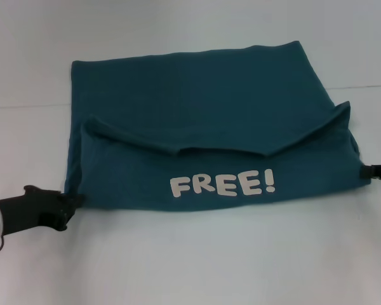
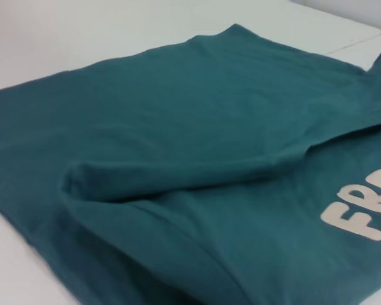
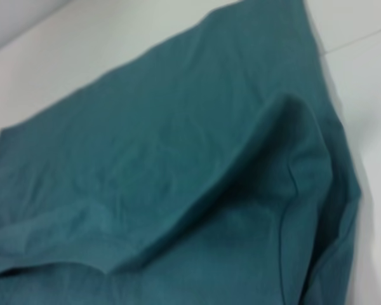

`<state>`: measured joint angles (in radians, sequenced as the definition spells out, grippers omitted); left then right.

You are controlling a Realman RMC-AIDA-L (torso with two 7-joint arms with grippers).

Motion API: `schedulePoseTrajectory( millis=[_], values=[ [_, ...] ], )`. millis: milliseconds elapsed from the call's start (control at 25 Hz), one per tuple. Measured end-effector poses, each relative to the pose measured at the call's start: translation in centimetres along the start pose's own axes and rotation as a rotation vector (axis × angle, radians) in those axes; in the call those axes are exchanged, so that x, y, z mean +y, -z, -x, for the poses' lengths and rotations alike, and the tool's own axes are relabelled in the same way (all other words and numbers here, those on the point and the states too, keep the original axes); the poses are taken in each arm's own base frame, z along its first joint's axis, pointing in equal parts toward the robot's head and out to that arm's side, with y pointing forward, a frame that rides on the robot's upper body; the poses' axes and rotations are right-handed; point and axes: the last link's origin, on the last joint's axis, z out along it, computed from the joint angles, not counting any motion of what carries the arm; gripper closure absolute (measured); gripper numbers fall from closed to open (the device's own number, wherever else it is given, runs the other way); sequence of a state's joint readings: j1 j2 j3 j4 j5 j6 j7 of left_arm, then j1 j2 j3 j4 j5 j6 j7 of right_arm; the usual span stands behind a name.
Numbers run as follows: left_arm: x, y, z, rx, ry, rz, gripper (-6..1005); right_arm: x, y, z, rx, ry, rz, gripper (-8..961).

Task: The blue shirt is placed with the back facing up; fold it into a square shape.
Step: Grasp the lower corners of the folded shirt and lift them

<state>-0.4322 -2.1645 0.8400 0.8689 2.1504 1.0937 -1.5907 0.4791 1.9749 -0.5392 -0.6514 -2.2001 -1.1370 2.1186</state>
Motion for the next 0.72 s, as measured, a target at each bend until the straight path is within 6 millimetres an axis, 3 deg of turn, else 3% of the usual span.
schedulePoseTrajectory(
  millis=[360,720],
  values=[
    [0.7,3.1,1.6,0.048,0.123,0.098,992,-1.8,3.0,-2.5,-0.046,0.019,0.023,918],
    [2.4,6.3,3.7,0.082,0.204,0.214,992,-2.4,6.4,-6.9,-0.079,0.020,0.116,918]
  ],
)
